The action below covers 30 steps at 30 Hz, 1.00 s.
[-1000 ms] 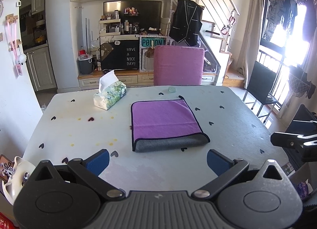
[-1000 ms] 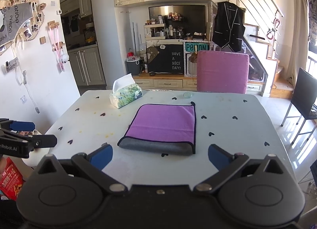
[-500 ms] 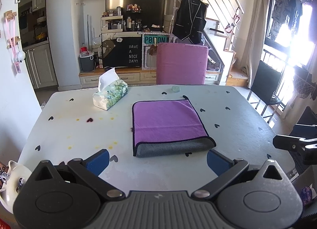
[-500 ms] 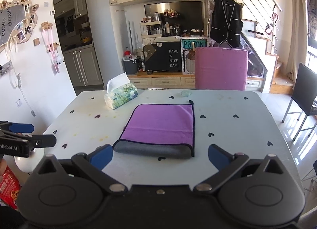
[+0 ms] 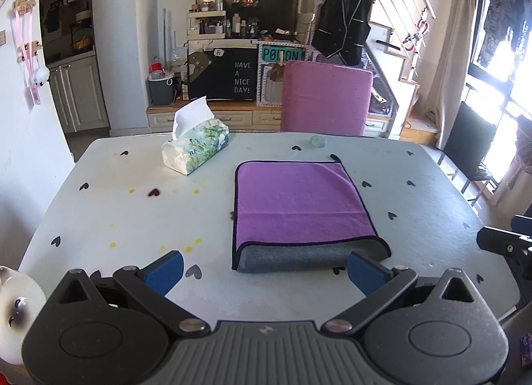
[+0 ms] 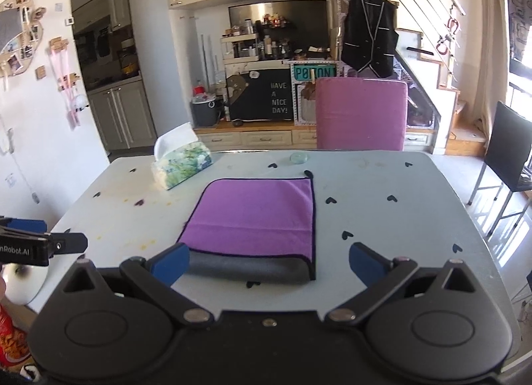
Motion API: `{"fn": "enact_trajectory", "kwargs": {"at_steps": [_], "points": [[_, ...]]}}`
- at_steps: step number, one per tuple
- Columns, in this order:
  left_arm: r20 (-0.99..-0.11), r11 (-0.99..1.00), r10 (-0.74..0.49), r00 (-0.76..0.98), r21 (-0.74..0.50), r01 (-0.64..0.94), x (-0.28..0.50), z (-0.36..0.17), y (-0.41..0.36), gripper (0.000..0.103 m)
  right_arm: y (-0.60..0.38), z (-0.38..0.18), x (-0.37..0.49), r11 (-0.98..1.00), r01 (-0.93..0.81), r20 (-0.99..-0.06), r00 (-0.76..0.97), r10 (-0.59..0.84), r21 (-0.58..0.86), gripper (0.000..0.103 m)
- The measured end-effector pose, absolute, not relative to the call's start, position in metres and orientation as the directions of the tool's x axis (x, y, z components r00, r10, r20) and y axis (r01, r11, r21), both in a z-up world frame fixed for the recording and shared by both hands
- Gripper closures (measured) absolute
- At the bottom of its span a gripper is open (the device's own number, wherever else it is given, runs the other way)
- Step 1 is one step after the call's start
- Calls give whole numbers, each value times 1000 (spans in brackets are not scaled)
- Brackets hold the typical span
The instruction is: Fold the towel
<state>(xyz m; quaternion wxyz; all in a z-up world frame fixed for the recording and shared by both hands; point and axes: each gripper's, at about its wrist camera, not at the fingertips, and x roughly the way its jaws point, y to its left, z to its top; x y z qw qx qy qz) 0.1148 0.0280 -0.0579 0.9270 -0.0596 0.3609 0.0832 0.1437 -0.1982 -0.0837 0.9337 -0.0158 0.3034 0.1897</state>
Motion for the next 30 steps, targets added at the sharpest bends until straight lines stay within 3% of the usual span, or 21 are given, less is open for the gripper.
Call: {"fn": "enact_trajectory", "kwargs": {"at_steps": [30], "points": [[-759, 959, 170, 629, -18, -282, 230, -194, 58, 0, -184, -224, 265, 948, -308, -616, 734, 286, 74, 1]]}}
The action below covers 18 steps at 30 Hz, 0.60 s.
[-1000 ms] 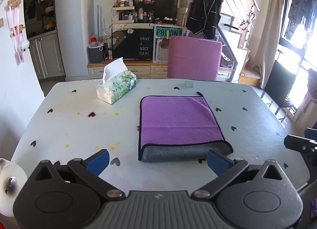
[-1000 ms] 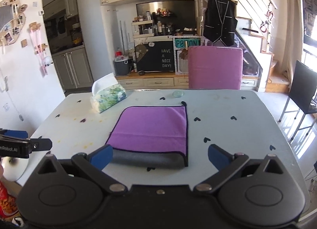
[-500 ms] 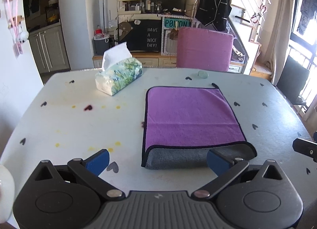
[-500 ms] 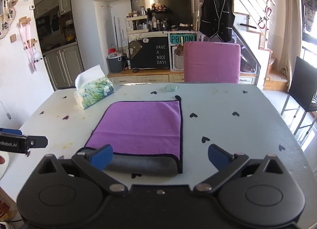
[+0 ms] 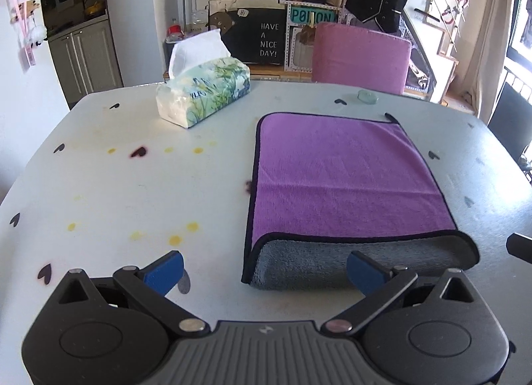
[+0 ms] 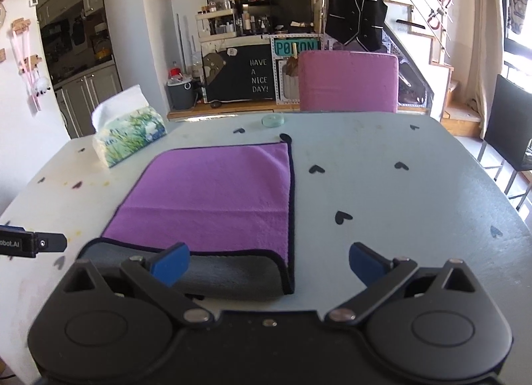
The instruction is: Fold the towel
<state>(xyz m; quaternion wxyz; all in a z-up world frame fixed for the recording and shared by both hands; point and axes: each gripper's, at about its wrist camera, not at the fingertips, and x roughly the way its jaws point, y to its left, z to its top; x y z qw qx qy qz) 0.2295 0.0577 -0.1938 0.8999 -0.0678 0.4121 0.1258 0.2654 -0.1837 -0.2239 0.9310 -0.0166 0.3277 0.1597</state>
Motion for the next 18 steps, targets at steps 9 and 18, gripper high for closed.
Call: {"fn": "enact_trajectory", "kwargs": {"at_steps": [9, 18], "points": [[-763, 970, 132, 633, -31, -240, 252, -221, 63, 0, -179, -254, 291, 942, -332, -632, 718, 291, 57, 1], [-781, 977, 74, 620, -67, -201, 270, -237, 68, 10, -171, -273, 311, 905, -417, -643, 671, 370, 86, 1]]}}
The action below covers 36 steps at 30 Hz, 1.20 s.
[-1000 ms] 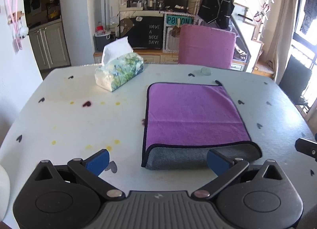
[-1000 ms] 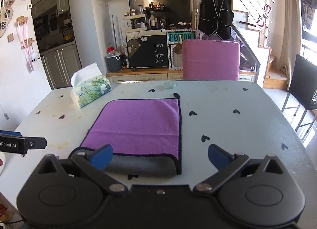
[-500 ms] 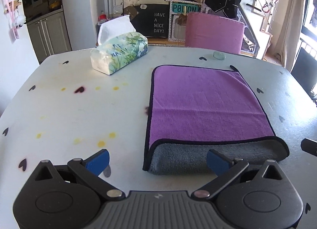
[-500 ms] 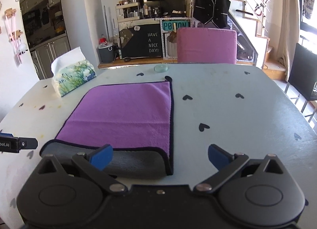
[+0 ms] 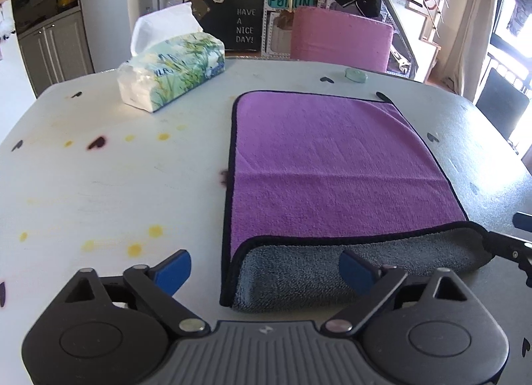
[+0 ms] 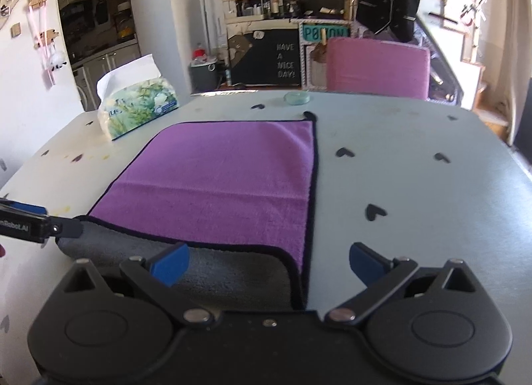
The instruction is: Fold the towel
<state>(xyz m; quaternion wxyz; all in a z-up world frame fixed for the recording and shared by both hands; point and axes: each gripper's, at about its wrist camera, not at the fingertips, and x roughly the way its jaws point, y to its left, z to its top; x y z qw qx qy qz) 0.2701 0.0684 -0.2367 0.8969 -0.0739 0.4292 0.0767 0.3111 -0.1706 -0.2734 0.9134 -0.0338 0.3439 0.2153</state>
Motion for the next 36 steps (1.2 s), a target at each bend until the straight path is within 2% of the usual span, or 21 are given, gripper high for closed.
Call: {"fn": "enact_trajectory", "kwargs": {"at_steps": [1, 6, 8, 11, 16, 21, 27, 31, 36], "points": [[-784, 978, 72, 616, -66, -198, 271, -238, 68, 12, -170, -275, 314, 904, -416, -647, 665, 373, 94, 2], [-803, 980, 54, 594, -72, -187, 278, -242, 71, 24, -173, -281, 331, 884, -435, -678, 598, 428, 174, 33], [-809, 980, 51, 586, -73, -187, 280, -244, 72, 30, -173, -285, 336, 880, -434, -695, 573, 435, 193, 42], [-819, 980, 42, 572, -78, -184, 283, -245, 73, 38, -172, -289, 343, 877, -433, -712, 547, 440, 209, 51], [-830, 979, 28, 556, -89, -181, 288, -247, 77, 48, -175, -294, 352, 874, -431, -734, 516, 441, 222, 56], [-845, 975, 18, 534, -104, -198, 290, -251, 80, 58, -183, -298, 359, 859, -433, -747, 467, 473, 273, 66], [-854, 971, 8, 521, -118, -208, 291, -250, 84, 67, -186, -301, 361, 847, -437, -757, 429, 493, 304, 70], [-861, 965, 14, 508, -120, -231, 287, -252, 86, 77, -185, -300, 359, 839, -444, -759, 414, 502, 313, 73], [-864, 968, 15, 503, -114, -224, 284, -252, 85, 80, -185, -302, 353, 843, -436, -760, 417, 499, 315, 77]]}}
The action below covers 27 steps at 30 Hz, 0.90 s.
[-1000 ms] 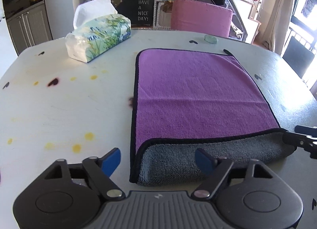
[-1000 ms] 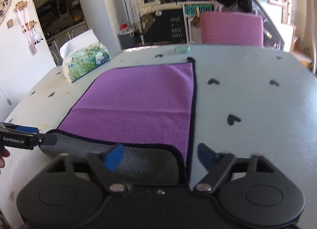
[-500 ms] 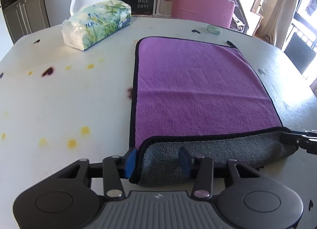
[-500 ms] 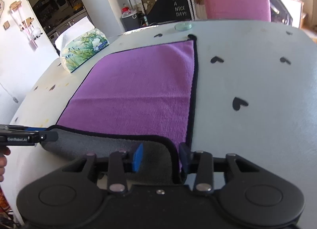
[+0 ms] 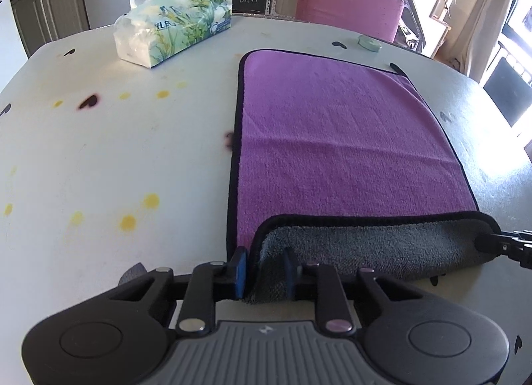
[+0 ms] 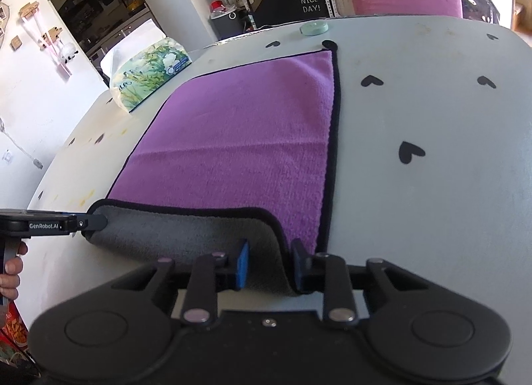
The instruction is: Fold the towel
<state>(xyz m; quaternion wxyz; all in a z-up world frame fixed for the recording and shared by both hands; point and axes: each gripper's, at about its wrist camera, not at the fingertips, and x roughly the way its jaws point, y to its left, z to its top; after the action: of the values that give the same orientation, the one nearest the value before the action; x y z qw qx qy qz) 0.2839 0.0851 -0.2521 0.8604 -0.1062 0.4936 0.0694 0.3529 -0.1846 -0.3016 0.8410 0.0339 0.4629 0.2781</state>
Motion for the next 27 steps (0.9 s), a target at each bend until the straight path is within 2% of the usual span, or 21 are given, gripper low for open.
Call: {"fn": "enact_trajectory", "kwargs": {"at_steps": [3, 5, 10, 13, 20, 27], "points": [[-867, 970, 28, 498, -98, -224, 284, -252, 83, 86, -186, -302, 350, 848, -428, -757, 426, 495, 313, 81], [-867, 970, 26, 498, -98, -222, 283, -251, 81, 94, -188, -302, 348, 850, -423, -755, 433, 493, 313, 84], [-864, 972, 47, 502, -75, -221, 281, -250, 77, 98, -189, -301, 346, 859, -410, -748, 455, 484, 307, 93], [-858, 969, 56, 510, -76, -234, 280, -245, 80, 98, -189, -299, 344, 862, -412, -739, 474, 479, 295, 98], [-823, 972, 72, 563, -69, -224, 290, -215, 83, 98, -188, -277, 351, 854, -436, -702, 513, 494, 283, 99], [-787, 977, 85, 610, -54, -205, 335, -179, 94, 98, -183, -246, 383, 850, -452, -667, 549, 504, 270, 99]]}}
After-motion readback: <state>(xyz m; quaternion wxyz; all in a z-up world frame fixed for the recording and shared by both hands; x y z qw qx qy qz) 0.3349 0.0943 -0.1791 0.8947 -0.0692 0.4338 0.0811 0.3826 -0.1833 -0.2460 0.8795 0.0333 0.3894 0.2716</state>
